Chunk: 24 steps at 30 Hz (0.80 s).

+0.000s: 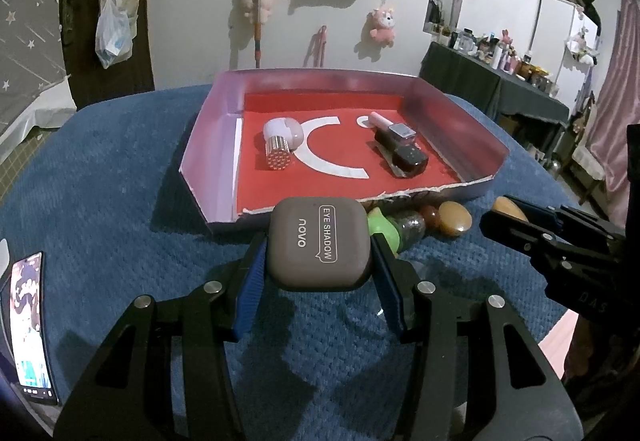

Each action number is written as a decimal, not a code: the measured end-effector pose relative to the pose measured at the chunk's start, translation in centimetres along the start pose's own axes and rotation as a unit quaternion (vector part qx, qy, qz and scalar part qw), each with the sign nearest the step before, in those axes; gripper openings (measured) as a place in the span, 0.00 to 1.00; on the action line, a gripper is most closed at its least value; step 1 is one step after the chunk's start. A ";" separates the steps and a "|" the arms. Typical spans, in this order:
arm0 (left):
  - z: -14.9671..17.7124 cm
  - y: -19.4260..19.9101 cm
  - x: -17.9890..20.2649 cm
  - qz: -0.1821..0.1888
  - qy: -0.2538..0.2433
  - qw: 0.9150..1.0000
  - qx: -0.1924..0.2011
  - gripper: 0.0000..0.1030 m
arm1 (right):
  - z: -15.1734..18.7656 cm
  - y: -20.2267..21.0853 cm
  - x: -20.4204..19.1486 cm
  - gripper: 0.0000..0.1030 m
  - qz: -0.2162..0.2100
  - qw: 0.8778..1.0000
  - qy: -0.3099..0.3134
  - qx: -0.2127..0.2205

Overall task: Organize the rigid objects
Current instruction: 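Carry the eye shadow case with left tool while right tool carries the compact into the box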

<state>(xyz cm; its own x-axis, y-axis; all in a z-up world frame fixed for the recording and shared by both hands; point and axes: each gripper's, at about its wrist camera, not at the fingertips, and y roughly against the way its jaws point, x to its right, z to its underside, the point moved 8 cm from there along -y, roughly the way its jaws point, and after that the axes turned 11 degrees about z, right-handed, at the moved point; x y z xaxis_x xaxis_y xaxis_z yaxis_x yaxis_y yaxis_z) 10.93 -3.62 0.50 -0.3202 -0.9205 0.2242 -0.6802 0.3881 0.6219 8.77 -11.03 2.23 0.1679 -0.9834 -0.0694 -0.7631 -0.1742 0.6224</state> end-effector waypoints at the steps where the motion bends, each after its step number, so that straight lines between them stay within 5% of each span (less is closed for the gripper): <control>1: -0.2 0.0 0.0 0.000 0.000 1.000 0.000 0.47 | -0.1 0.0 0.0 0.39 -0.001 1.000 0.000 0.001; 24: -4.5 -1.6 -0.5 0.008 -0.003 1.000 0.006 0.47 | -4.4 -1.5 0.4 0.39 -0.007 1.000 0.009 0.003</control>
<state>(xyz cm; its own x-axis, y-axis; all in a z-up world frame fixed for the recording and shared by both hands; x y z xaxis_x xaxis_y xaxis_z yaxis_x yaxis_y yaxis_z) 15.17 -3.96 2.76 -0.3341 -0.9141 0.2298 -0.6835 0.4028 0.6087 12.76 -10.95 4.66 0.1907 -0.9796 -0.0636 -0.7639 -0.1888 0.6171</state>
